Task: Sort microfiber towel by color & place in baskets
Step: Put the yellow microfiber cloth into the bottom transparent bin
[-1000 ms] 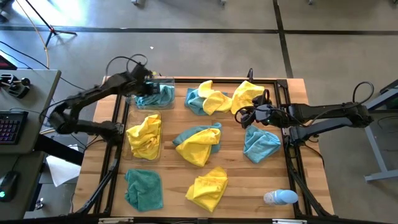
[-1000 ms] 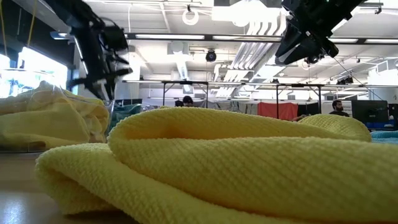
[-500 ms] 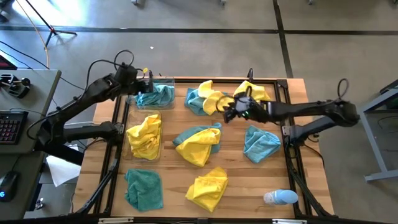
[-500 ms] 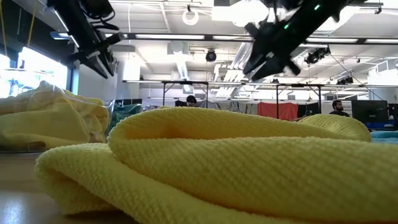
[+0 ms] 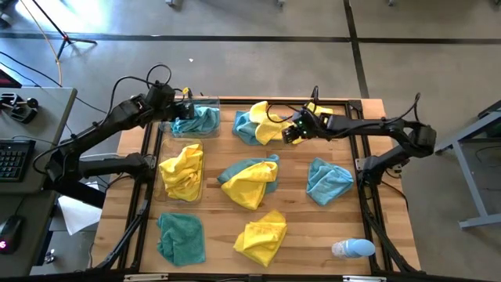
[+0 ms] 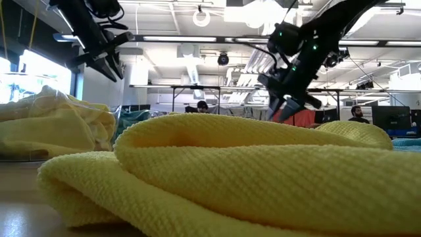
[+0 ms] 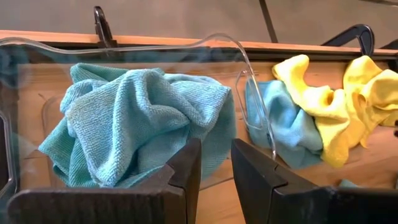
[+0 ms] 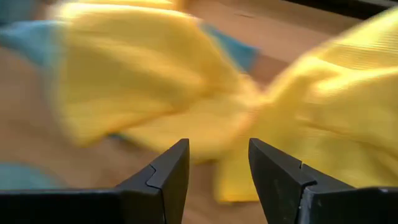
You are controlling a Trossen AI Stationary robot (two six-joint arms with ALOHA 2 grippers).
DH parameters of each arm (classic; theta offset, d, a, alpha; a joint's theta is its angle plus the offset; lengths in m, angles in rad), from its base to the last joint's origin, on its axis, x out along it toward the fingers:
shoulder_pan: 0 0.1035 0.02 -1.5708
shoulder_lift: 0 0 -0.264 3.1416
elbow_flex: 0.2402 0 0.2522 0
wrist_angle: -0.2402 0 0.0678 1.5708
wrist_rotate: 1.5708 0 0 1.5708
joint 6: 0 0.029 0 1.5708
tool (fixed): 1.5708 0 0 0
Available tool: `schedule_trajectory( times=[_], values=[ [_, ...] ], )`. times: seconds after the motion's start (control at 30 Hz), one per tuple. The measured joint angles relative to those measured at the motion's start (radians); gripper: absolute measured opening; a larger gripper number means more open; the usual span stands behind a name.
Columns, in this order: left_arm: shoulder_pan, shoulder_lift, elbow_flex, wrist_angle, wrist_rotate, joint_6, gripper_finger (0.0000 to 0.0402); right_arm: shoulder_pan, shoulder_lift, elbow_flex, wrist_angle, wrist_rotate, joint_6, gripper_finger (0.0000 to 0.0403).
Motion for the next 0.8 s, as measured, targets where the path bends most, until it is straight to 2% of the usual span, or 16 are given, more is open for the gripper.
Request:
schedule_trajectory(
  times=[0.17, 0.37, 0.5, 0.8],
  values=[
    [-0.015, 0.000, 0.000, 0.002, 0.001, 0.000, 0.0078, -0.076, 0.000, 0.000, -0.116, 0.057, 0.000, 0.0161],
    [-0.027, 0.000, 0.000, 0.002, 0.002, 0.000, 0.0078, -0.139, 0.016, 0.000, -0.193, 0.063, 0.027, 0.0161],
    [-0.038, 0.000, 0.000, 0.002, 0.002, -0.001, 0.0078, -0.145, 0.069, 0.000, -0.250, 0.065, 0.062, 0.0161],
    [-0.052, 0.000, 0.000, 0.002, 0.002, -0.003, 0.0078, -0.144, 0.244, 0.006, -0.194, 0.092, 0.081, 0.0161]
  ],
)
